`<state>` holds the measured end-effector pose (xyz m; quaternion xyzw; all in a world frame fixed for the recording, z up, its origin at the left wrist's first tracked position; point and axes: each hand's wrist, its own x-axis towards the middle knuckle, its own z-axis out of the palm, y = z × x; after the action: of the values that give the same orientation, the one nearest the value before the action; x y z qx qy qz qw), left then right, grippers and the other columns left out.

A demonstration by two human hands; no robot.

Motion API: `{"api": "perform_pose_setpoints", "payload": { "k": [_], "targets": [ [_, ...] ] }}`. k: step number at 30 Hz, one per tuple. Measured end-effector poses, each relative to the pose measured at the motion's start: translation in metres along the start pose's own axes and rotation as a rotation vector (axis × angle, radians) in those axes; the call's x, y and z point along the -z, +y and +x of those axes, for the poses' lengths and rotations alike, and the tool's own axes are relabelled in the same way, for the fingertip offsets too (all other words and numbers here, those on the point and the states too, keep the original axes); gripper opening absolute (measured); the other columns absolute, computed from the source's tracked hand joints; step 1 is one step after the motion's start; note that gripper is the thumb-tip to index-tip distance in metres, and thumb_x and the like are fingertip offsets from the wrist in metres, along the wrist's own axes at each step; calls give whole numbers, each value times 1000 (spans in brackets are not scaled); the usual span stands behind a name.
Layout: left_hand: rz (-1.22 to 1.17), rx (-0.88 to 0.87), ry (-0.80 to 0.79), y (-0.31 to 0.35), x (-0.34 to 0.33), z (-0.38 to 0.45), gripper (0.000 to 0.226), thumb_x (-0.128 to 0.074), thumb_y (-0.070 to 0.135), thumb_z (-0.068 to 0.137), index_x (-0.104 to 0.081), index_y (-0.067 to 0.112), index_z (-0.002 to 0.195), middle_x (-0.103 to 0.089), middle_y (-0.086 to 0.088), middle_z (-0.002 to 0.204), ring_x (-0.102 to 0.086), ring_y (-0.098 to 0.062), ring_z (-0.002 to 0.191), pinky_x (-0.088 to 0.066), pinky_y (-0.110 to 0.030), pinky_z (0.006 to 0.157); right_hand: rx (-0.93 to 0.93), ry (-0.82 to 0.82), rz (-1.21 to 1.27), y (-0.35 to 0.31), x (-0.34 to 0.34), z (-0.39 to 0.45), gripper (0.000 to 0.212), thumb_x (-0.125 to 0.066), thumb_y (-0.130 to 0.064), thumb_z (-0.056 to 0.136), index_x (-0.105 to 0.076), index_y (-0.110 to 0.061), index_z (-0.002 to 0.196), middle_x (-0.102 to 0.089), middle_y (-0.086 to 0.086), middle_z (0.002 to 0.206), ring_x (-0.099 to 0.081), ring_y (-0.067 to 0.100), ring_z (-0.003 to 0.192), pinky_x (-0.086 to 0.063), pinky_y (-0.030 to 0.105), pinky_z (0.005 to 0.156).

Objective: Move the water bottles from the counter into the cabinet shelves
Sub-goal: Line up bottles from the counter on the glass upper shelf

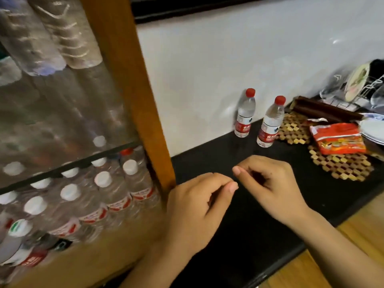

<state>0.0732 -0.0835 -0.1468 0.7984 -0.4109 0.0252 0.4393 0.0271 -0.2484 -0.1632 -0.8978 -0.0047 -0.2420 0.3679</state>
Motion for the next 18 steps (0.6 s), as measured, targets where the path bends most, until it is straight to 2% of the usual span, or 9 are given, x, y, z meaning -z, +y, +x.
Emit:
{"api": "perform_pose_setpoints", "payload": {
  "k": [4, 6, 10, 13, 15, 16, 18],
  "targets": [
    [-128, 186, 4, -17, -81, 49, 30, -42, 41, 89, -68, 26, 91, -61, 21, 73, -62, -2, 73, -48, -13, 63, -148, 23, 8, 82, 24, 10, 26, -53, -32, 91, -64, -20, 70, -60, -5, 65, -58, 11, 62, -48, 35, 57],
    [-167, 299, -17, -28, -120, 72, 22, -43, 41, 86, -64, 34, 86, -60, 24, 68, -61, 2, 75, -45, -9, 63, -223, 19, -3, 124, 38, 16, 26, -53, -32, 88, -63, -19, 69, -60, -4, 64, -58, 9, 62, -49, 36, 58],
    [-225, 455, -27, -56, -180, 113, 14, -46, 39, 87, -58, 44, 83, -60, 31, 79, -58, 9, 77, -44, -6, 62, -319, -4, -46, 194, 59, 31, 24, -54, -32, 87, -63, -19, 69, -61, -4, 66, -58, 9, 64, -50, 37, 61],
    [-233, 557, -8, -80, -211, 151, 16, -50, 35, 90, -52, 50, 92, -61, 22, 87, -54, 15, 84, -44, -11, 64, -386, 15, -40, 239, 70, 48, 20, -55, -34, 85, -63, -19, 74, -61, -3, 74, -57, 8, 70, -49, 32, 64],
    [-273, 595, 36, -95, -226, 179, 24, -54, 30, 89, -47, 48, 104, -58, 19, 95, -53, 14, 88, -45, -16, 68, -437, 51, -21, 262, 71, 65, 10, -60, -31, 84, -60, -21, 84, -60, -5, 85, -55, 6, 77, -46, 26, 67],
    [-288, 602, 62, -101, -233, 194, 29, -56, 28, 89, -45, 44, 111, -56, 18, 99, -55, 10, 91, -45, -16, 71, -471, 70, -3, 272, 71, 75, 15, -64, -28, 82, -57, -22, 95, -59, -5, 95, -55, 6, 83, -47, 25, 71],
    [-302, 603, 112, -112, -244, 224, 39, -59, 24, 88, -43, 33, 123, -53, 18, 106, -55, 0, 98, -42, -15, 78, -529, 105, 68, 289, 72, 94, 50, -71, -22, 79, -45, -23, 122, -52, -3, 118, -55, 12, 100, -49, 26, 82]
  ]
}}
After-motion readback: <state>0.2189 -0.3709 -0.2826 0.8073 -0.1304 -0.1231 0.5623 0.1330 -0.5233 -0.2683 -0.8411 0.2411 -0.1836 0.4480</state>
